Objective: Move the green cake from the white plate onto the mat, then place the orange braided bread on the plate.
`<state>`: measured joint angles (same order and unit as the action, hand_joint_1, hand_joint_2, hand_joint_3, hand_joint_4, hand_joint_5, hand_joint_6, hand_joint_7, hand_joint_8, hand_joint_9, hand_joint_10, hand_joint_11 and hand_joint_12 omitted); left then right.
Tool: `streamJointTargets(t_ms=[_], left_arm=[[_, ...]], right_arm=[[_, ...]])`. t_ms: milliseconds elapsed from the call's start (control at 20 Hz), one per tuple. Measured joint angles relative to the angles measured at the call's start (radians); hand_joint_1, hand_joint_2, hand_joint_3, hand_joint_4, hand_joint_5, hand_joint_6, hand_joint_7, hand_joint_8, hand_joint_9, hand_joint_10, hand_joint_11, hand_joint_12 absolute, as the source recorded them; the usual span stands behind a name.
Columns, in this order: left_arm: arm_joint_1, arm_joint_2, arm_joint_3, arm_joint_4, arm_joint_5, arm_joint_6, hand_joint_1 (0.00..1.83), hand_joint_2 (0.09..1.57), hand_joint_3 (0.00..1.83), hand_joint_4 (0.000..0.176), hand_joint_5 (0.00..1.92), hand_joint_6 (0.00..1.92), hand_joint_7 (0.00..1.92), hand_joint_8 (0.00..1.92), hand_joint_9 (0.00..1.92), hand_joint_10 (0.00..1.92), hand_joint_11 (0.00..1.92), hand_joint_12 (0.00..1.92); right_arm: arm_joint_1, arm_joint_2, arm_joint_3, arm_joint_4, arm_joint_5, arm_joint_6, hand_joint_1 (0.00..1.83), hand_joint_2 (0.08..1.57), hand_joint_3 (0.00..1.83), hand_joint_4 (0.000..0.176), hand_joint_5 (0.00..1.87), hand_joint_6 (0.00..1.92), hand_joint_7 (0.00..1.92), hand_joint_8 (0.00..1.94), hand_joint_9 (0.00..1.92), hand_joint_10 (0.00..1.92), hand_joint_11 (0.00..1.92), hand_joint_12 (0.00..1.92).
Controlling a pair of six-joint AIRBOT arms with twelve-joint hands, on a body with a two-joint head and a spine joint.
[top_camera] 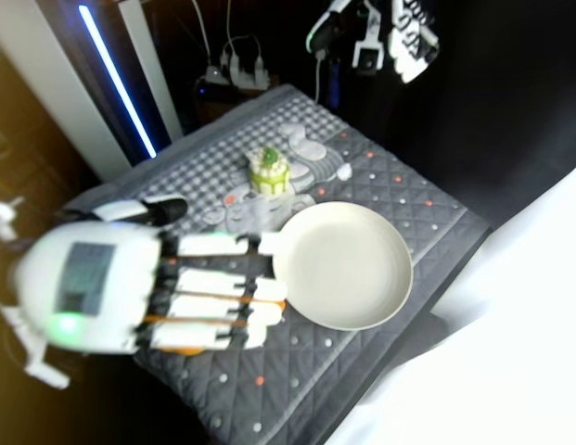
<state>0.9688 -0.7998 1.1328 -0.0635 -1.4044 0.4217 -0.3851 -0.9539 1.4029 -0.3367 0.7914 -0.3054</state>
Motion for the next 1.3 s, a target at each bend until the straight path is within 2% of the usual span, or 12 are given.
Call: streamJointTargets(t_ms=[150,250,350,400,650,750,950,1000,1050,1100,1250,1300], left_arm=[[0.023,0.000,-0.007,-0.011,-0.020,0.001,0.88,0.71,0.00,0.000,0.31,0.01,0.42,0.00,0.43,0.01,0.00,1.51],[0.033,0.001,-0.008,-0.021,-0.037,0.001,0.86,0.73,0.00,0.007,0.34,0.01,0.46,0.01,0.46,0.02,0.00,1.56],[0.057,0.014,-0.019,-0.027,-0.053,0.002,0.81,0.76,0.01,0.000,0.31,0.00,0.42,0.00,0.44,0.01,0.00,1.54],[0.087,0.018,-0.025,-0.043,-0.075,0.001,0.82,0.76,0.01,0.000,0.31,0.00,0.41,0.00,0.45,0.01,0.00,1.52],[0.154,0.028,-0.039,-0.096,-0.136,0.002,0.86,0.77,0.01,0.000,0.30,0.00,0.40,0.00,0.45,0.00,0.01,1.49],[0.158,0.030,-0.039,-0.102,-0.155,0.001,0.90,0.78,0.01,0.000,0.28,0.00,0.40,0.00,0.45,0.01,0.00,1.51],[0.164,0.030,-0.039,-0.105,-0.158,0.001,0.84,0.79,0.00,0.000,0.30,0.00,0.41,0.00,0.42,0.00,0.00,1.49],[0.164,0.030,-0.039,-0.114,-0.150,0.001,0.91,0.75,0.00,0.000,0.30,0.00,0.42,0.00,0.44,0.01,0.00,1.47],[0.164,0.030,-0.039,-0.109,-0.151,0.001,0.94,0.74,0.00,0.000,0.31,0.01,0.43,0.01,0.45,0.01,0.00,1.46],[0.164,0.030,-0.039,-0.101,-0.153,0.001,0.91,0.75,0.00,0.000,0.31,0.00,0.44,0.00,0.46,0.01,0.02,1.45],[0.165,0.029,-0.039,-0.104,-0.151,0.001,0.84,0.79,0.00,0.000,0.30,0.00,0.40,0.00,0.43,0.00,0.00,1.46],[0.165,0.029,-0.039,-0.113,-0.151,0.001,0.87,0.76,0.00,0.000,0.31,0.00,0.40,0.00,0.42,0.00,0.00,1.42]], right_arm=[[0.000,-0.001,-0.001,-0.003,-0.026,-0.003,0.72,0.63,0.00,0.097,0.08,0.00,0.32,0.01,0.33,0.01,0.00,1.07],[0.000,0.000,-0.005,-0.003,-0.042,-0.021,0.78,0.62,0.00,0.064,0.10,0.00,0.29,0.00,0.30,0.00,0.00,1.05],[0.000,0.002,-0.010,0.000,-0.068,-0.030,0.73,0.64,0.00,0.068,0.08,0.00,0.23,0.00,0.26,0.01,0.00,0.75],[-0.001,0.008,-0.016,0.006,-0.076,-0.032,0.75,0.64,0.00,0.052,0.08,0.00,0.23,0.00,0.27,0.01,0.00,0.72],[-0.019,0.025,-0.049,0.082,-0.079,-0.100,0.67,0.65,0.00,0.076,0.03,0.00,0.17,0.00,0.18,0.00,0.00,0.61],[-0.048,0.024,-0.056,0.092,-0.066,-0.100,0.72,0.65,0.00,0.101,0.02,0.00,0.16,0.00,0.18,0.00,0.00,0.66],[-0.251,0.032,-0.064,0.277,0.031,-0.103,0.76,0.65,0.00,0.116,0.04,0.00,0.20,0.00,0.26,0.01,0.00,0.87],[-0.252,0.032,-0.064,0.281,0.039,-0.104,0.72,0.65,0.00,0.104,0.05,0.00,0.24,0.00,0.29,0.01,0.00,1.01],[-0.243,0.032,-0.063,0.283,0.080,-0.103,0.72,0.67,0.00,0.081,0.05,0.00,0.26,0.01,0.31,0.01,0.02,1.05],[-0.243,0.032,-0.063,0.287,0.105,-0.103,0.69,0.66,0.00,0.075,0.04,0.00,0.28,0.00,0.31,0.00,0.03,1.01],[-0.243,0.014,-0.046,0.302,0.108,-0.103,0.66,0.63,0.00,0.083,0.07,0.01,0.28,0.00,0.31,0.01,0.01,0.99],[-0.243,-0.013,-0.029,0.300,0.106,-0.103,0.78,0.64,0.00,0.079,0.09,0.01,0.24,0.00,0.27,0.00,0.00,0.87]])
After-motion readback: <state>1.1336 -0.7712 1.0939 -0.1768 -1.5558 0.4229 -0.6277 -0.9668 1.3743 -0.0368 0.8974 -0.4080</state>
